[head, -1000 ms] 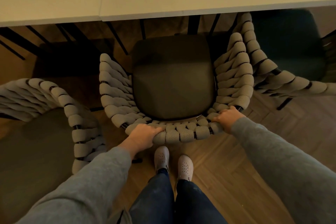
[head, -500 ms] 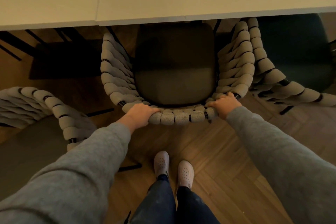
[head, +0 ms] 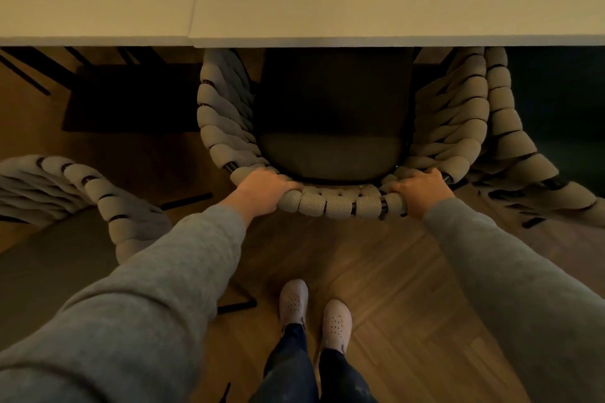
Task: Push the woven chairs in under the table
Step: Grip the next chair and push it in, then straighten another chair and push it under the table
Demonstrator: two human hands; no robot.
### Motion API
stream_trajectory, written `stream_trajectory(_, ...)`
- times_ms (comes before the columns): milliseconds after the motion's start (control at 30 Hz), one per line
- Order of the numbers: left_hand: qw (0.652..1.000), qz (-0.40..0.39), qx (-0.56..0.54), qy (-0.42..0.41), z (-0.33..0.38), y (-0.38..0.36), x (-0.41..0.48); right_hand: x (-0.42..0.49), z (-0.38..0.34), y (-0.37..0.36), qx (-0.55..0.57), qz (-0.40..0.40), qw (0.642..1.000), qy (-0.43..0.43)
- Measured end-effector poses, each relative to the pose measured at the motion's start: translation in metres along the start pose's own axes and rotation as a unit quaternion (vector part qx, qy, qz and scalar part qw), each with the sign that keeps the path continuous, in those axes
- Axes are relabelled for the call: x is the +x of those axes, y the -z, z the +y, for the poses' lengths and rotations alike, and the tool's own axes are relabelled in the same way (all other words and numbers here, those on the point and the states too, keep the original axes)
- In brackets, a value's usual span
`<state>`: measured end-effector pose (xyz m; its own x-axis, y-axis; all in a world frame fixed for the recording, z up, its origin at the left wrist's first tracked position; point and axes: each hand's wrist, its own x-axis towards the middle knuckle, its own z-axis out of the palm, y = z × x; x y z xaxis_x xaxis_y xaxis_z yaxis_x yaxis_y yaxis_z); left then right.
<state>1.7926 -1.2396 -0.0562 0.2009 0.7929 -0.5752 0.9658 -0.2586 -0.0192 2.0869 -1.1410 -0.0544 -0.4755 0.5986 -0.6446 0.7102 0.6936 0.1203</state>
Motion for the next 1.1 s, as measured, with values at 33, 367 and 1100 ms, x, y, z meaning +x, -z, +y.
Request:
stream_trajectory(33,1.0,0.008,0.006,0.002,0.0,-0.002,0.003,-0.001,0.001,0.002,0.001,0.001,1.0,0.0)
stream_trajectory(367,0.966,0.196,-0.082,0.147,0.038,-0.029,-0.056,-0.016,-0.013,0.018,0.055,-0.031,0.998,0.013)
stream_trajectory(1100,0.747,0.13,-0.398,0.517,0.03,-0.202,-0.344,-0.064,-0.412,0.093,-0.181,0.154,0.891,0.387)
